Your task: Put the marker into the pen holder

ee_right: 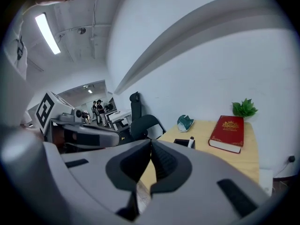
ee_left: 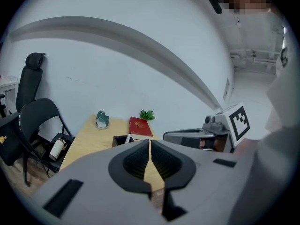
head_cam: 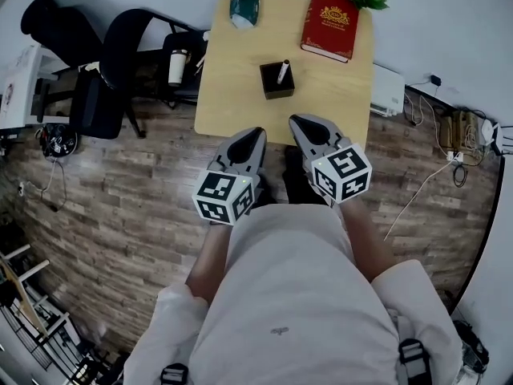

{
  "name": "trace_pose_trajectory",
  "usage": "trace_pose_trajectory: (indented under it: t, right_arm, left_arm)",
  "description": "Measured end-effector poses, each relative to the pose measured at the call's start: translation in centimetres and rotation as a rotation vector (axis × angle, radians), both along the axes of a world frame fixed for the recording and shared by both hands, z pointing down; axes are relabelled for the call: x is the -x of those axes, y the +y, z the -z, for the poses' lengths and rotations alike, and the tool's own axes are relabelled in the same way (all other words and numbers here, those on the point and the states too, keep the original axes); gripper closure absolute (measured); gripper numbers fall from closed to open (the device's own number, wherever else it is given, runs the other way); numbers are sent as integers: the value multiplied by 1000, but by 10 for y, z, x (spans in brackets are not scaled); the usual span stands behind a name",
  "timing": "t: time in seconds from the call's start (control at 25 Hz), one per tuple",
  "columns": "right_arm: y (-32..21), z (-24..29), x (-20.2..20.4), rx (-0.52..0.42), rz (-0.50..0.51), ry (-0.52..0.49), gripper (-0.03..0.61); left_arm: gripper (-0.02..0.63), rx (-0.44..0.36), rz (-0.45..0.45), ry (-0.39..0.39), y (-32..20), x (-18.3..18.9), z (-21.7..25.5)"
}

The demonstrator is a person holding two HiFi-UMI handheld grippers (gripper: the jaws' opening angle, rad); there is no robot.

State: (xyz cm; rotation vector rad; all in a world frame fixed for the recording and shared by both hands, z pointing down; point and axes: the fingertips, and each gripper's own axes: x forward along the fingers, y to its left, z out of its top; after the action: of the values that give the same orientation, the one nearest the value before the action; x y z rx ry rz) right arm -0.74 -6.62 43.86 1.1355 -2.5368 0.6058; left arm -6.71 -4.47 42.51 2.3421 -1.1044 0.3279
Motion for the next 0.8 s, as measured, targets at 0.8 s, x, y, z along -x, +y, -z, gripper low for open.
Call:
trace_pose_trajectory:
  t: [0.8]
  right_arm:
    - [82,39,19,-92,-136,4,578]
  left_arm:
    - [606,-139,-169,-67,66,24,24]
